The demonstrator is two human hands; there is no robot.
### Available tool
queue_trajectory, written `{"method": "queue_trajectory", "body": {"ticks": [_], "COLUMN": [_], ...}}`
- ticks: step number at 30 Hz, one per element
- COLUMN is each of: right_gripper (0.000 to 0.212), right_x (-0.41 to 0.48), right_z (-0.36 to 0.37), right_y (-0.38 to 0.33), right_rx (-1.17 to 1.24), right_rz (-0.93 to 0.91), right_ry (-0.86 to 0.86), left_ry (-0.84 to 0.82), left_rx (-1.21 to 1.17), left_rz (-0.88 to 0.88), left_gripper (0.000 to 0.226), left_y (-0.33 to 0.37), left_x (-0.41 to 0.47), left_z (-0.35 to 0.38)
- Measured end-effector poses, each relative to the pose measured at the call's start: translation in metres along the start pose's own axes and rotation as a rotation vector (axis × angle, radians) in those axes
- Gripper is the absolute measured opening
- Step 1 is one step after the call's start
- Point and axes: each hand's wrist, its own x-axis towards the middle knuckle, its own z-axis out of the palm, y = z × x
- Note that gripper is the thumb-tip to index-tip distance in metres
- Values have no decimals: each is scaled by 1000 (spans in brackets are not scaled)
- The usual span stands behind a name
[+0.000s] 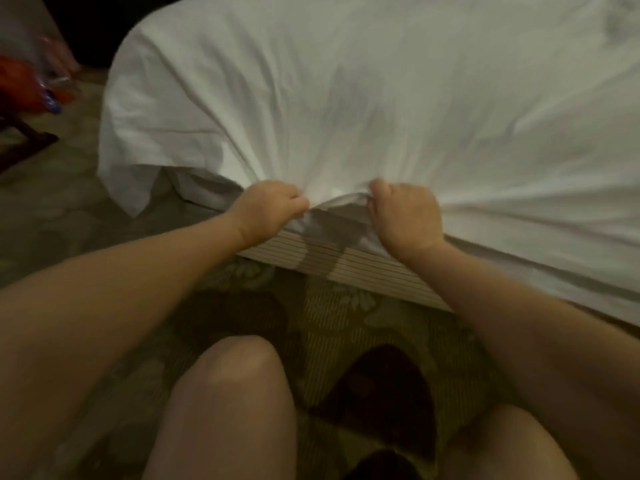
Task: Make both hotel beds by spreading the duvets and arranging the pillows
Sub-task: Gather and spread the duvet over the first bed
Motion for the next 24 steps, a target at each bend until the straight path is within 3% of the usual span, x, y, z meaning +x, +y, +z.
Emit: {"method": "queue_trajectory", "body": {"ticks": [3, 6, 10, 12, 15, 20, 22, 24], "right_gripper": [16, 42, 56, 76, 81, 83, 72, 65], "right_x": [-27, -42, -42, -35, -14, 32, 38, 30], "right_z": [9, 18, 15, 16, 14, 17, 19, 26], "right_y": [-6, -1, 3, 5, -9, -60, -71, -73], "right_rx": [-35, -123, -130, -155, -176, -180, -167, -154], "right_rz": [-39, 20, 30, -33, -159, -195, -169, -161], "right_ry": [-148, -287, -126, -93, -105, -216, -275, -383], "left_ry": [-79, -164, -269, -274, -251, -229, -302, -331], "left_rx": [34, 150, 307, 325, 347, 347, 334, 360], "left_rz": [-14, -117, -521, -610, -755, -703, -597, -448], "left_gripper": [6, 6, 47, 51, 45, 23, 9, 16], "left_y": [14, 12, 3, -7, -27, -55, -54, -48], "left_x": [-17, -5, 1, -5, -19, -32, -36, -47], "left_z": [7, 2, -12, -17, -26, -38, -33, -20]}}
